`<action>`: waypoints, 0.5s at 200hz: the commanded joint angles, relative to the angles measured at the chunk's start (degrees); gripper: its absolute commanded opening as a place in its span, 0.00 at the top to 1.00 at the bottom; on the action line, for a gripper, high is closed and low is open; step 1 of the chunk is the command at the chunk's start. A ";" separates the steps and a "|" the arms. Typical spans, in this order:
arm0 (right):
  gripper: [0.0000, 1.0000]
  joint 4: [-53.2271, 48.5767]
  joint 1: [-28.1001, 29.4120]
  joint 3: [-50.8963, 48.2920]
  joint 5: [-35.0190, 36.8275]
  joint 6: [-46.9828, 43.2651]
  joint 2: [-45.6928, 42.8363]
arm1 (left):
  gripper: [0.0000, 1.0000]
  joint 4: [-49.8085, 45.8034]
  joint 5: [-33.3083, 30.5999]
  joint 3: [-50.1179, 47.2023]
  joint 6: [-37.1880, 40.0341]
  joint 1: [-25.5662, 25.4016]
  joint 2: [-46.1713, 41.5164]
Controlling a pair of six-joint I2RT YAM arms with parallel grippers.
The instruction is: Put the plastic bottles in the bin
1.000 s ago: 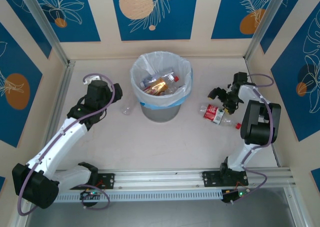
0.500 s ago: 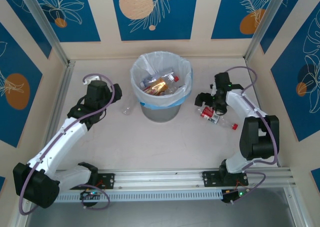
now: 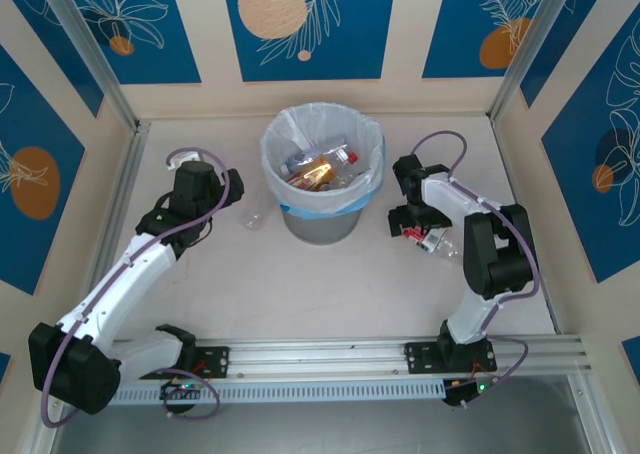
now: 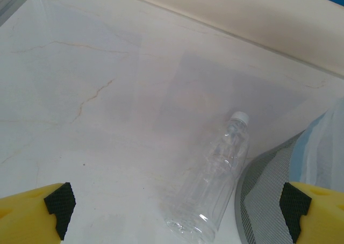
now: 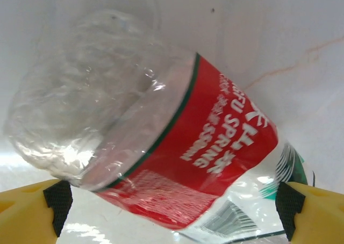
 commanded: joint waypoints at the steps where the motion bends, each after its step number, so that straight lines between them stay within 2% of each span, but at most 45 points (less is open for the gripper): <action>1: 0.00 -0.19 0.38 2.18 2.73 -0.76 2.42 | 0.01 1.21 0.79 -0.89 0.08 0.88 -0.50; 47: 0.00 0.03 -6.24 6.47 0.98 5.90 5.67 | 0.01 0.87 0.43 -1.33 0.07 1.05 -1.14; 100: 0.00 -1.00 -13.41 9.77 -6.88 4.37 7.34 | 0.01 0.99 0.65 -1.63 -0.63 1.16 -1.15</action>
